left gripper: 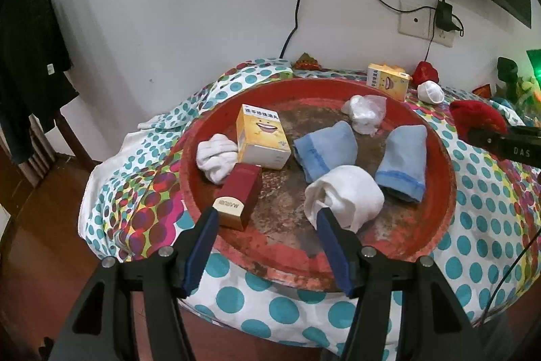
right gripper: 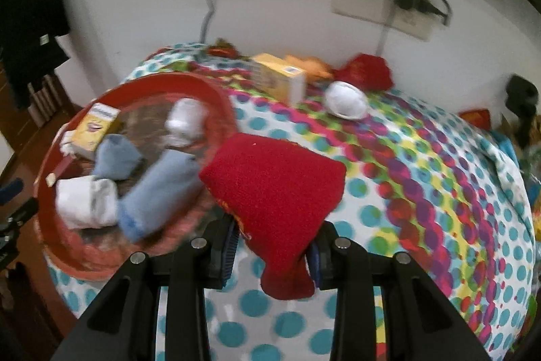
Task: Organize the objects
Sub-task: 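Carry the red cloth bag over the red tray with the right gripper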
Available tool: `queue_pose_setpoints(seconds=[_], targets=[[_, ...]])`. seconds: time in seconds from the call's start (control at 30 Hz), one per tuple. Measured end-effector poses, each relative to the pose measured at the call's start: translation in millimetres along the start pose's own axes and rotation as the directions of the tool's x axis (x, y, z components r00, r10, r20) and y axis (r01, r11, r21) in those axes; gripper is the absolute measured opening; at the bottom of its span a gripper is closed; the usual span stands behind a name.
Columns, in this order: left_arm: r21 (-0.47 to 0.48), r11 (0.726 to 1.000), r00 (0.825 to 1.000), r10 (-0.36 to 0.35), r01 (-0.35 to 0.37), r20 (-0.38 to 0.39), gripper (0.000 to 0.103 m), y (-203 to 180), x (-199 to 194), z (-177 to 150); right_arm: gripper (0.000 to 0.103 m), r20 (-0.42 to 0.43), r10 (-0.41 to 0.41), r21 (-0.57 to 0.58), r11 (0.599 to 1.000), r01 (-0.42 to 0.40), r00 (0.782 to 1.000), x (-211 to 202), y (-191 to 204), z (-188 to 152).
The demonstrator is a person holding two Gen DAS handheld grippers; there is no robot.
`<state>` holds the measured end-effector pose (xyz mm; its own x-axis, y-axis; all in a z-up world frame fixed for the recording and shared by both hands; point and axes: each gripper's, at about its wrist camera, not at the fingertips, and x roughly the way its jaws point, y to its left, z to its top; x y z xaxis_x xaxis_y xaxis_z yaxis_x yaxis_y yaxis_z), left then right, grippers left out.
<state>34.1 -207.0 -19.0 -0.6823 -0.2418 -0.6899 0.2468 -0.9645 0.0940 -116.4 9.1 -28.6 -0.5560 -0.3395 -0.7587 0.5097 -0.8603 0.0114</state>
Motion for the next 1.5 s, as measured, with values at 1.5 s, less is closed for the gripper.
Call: queue_pose_setpoints(seconds=[1.5], targets=[[-0.040, 0.999, 1.000, -0.015, 0.015, 0.010, 0.064, 3, 3, -3, 0.043, -0.088, 0.209, -0.189, 0.957, -0.222, 0.974, 89, 134, 53]])
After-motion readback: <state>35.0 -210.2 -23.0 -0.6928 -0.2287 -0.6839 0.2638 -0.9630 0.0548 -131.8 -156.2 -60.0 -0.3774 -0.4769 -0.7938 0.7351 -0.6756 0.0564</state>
